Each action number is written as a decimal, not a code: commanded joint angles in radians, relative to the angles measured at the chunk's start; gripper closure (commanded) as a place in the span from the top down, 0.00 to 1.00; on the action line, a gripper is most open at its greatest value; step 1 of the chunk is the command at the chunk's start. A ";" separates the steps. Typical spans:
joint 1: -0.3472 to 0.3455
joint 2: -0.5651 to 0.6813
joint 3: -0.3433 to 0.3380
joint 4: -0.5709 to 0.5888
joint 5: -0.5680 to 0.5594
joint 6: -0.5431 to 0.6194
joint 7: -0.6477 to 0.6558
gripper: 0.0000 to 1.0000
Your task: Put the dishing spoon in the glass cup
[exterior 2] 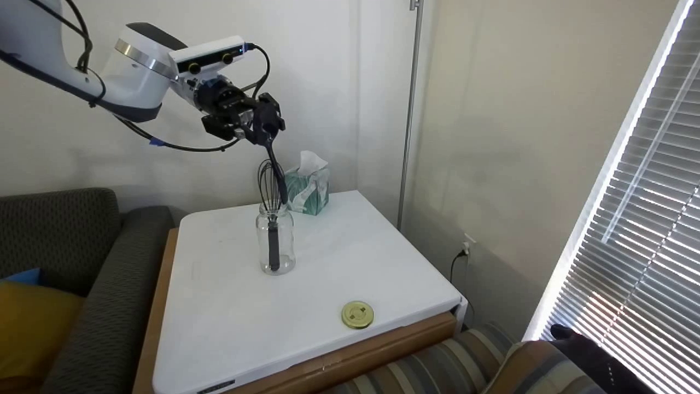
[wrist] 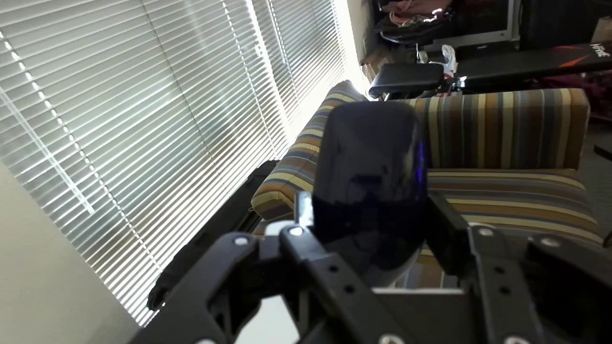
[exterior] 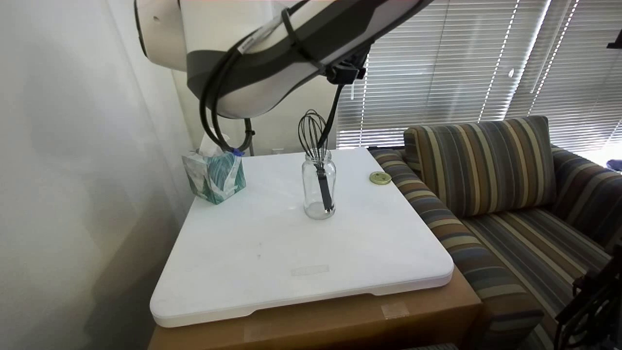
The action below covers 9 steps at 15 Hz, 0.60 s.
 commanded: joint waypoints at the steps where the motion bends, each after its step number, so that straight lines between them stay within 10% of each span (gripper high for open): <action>1: -0.009 -0.041 0.007 -0.055 0.010 -0.004 -0.007 0.33; 9: -0.001 -0.043 0.021 -0.078 0.024 -0.009 -0.015 0.33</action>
